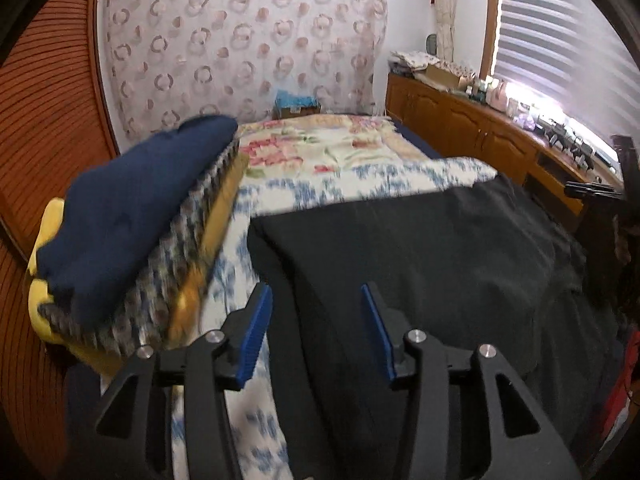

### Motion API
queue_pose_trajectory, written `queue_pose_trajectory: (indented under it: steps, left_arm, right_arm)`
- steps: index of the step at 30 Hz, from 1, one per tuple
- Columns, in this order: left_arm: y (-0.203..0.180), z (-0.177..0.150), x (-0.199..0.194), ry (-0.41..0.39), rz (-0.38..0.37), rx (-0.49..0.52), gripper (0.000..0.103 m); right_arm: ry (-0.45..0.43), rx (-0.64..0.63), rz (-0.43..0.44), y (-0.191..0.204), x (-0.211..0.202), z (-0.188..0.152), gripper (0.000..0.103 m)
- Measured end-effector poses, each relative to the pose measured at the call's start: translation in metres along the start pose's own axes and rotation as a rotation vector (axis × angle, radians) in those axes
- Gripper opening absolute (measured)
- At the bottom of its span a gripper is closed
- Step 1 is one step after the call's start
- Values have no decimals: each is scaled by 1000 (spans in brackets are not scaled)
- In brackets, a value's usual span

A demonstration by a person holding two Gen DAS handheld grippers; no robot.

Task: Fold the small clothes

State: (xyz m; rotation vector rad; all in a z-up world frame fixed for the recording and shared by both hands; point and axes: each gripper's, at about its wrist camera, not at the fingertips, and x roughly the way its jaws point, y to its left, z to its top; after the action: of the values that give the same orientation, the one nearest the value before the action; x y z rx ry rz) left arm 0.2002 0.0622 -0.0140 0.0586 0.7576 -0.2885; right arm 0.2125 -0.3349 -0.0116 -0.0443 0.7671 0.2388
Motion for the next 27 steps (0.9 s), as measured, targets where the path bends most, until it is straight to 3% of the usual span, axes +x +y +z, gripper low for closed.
queue_pose_trajectory:
  steps: [7,12,27]
  left_arm:
    - [-3,-45,-6,63,-8,-46,45]
    - [-3,-66,-11,105,-29,-75,45]
    - [-9,-75,-7,165,-42,-54,45]
  right_arm:
    - [55,20,65,15,-14,-50,39]
    - [100,17,28,18,-6,-76,41]
    - [145,10,37,20,-1,-90,43]
